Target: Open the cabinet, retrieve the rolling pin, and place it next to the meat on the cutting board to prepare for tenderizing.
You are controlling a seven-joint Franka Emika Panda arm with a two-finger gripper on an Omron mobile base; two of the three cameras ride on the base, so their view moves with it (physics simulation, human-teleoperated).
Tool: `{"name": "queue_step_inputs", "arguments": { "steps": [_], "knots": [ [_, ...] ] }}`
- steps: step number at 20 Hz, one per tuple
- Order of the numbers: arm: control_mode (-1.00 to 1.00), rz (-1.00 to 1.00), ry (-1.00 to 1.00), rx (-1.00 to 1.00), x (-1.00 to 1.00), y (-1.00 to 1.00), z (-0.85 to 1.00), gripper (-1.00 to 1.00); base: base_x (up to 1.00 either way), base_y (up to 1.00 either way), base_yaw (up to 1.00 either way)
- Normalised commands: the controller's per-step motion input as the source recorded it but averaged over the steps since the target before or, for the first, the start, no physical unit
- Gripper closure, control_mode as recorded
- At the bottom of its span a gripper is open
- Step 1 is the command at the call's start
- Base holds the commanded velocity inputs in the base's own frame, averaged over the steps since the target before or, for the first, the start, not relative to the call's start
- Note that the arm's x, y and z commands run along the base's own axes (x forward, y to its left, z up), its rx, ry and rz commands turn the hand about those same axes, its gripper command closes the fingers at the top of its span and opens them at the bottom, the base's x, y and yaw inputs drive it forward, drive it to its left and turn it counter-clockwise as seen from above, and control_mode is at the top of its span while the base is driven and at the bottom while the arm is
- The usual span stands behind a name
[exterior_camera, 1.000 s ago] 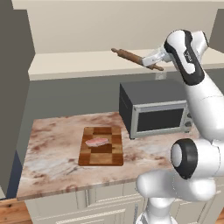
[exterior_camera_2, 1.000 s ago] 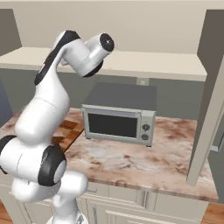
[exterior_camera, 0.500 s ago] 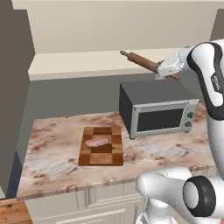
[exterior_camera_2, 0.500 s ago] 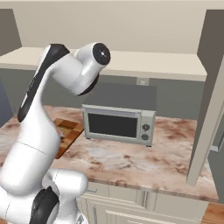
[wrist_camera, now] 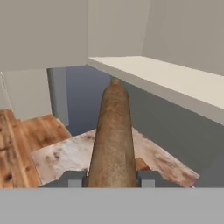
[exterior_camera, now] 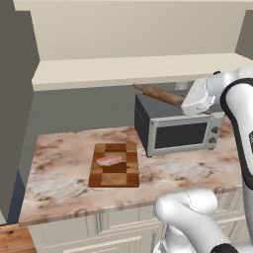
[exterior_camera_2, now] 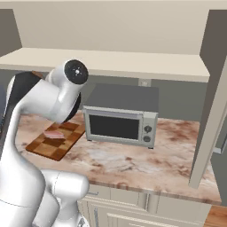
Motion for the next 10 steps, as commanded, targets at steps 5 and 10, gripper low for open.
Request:
{"name": "queue_step_inputs", "arguments": {
  "steps": [5,10],
  "knots": [
    [-1.0,0.01,0.01,-0.03,-0.45,0.61,-0.71,1.0,0.0,0.0,0.0],
    [-1.0,0.02,0.0,-0.04,-0.13,0.76,-0.83,1.0,0.0,0.0,0.0]
  ]
}}
